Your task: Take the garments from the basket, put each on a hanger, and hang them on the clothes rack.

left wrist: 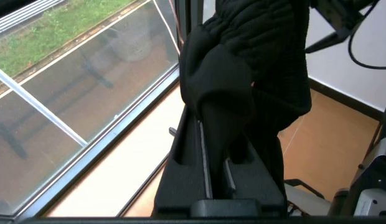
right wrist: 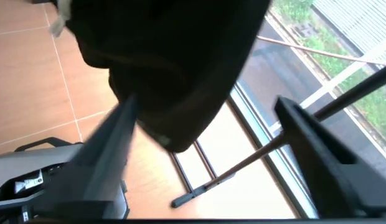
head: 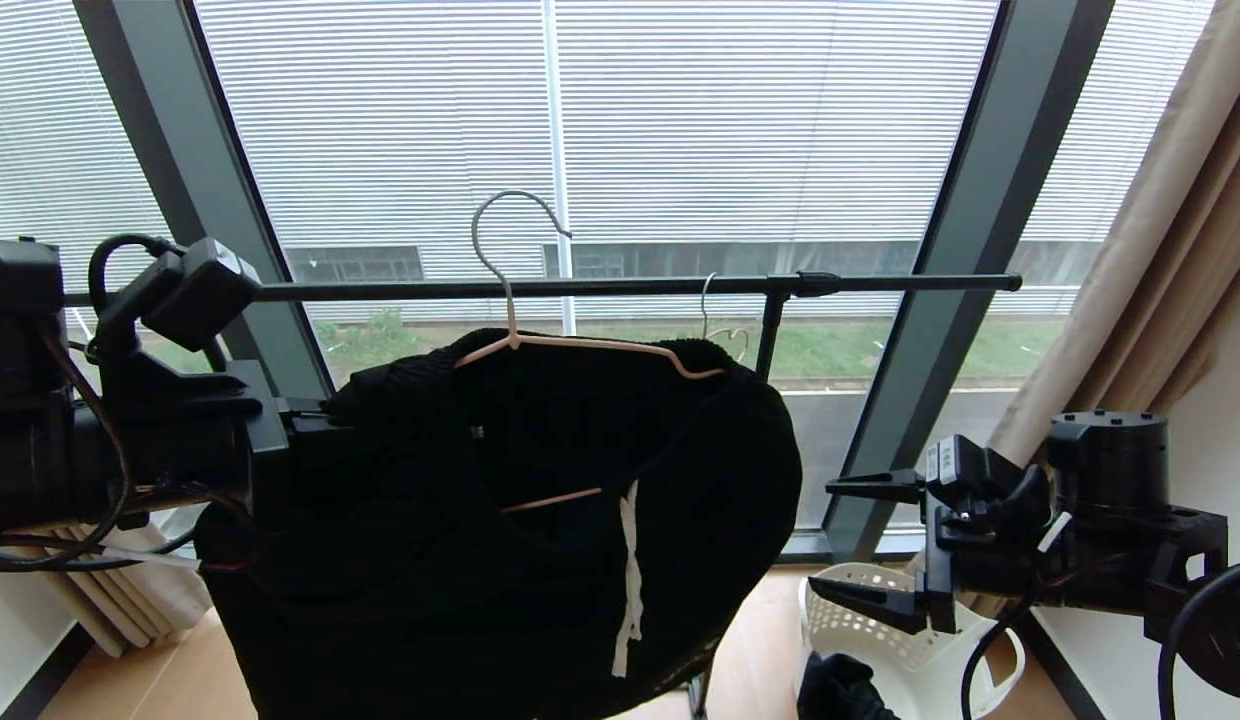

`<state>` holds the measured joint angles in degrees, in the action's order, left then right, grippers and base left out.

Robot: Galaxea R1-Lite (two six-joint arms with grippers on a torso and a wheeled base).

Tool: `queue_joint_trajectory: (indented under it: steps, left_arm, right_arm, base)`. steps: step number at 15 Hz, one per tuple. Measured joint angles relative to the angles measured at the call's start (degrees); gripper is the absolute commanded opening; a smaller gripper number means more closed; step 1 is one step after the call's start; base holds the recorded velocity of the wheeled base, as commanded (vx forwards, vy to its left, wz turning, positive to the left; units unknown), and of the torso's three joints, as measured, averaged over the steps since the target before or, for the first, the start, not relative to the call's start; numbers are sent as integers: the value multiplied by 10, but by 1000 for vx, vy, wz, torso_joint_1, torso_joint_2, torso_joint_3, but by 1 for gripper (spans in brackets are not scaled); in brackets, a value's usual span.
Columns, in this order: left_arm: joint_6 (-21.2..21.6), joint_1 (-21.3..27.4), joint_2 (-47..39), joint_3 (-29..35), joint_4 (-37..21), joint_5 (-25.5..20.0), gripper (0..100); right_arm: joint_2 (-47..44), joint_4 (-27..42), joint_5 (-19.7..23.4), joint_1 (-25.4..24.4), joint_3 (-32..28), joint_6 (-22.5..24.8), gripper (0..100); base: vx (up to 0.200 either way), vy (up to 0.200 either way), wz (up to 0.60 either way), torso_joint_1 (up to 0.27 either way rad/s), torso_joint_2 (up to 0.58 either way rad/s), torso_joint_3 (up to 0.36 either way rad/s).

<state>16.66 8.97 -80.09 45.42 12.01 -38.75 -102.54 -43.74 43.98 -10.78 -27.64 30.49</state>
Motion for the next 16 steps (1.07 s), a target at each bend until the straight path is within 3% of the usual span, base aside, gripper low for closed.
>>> queue_joint_trajectory:
  steps: [5,8,11,16]
  left_arm:
    - [0,-64,-1,-20,0,0,0]
    - [0,-98,-2,-23,0,2,0]
    - [-1,-115,-9,-22,0,4,0]
    - [21,-118,-22,-41,-2,19,0]
  right_arm:
    - [9,0,-81,-21,-11,-19,100]
    - [9,0,-151,-51,-25,-82,100]
    - [9,-1,-167,-59,-38,-115,100]
    - [8,0,-172,-62,-41,-116,100]
  base:
    - [0,0,0,0,0,0]
    - [0,0,0,0,0,0]
    - [0,0,0,0,0,0]
    - [0,0,0,0,0,0]
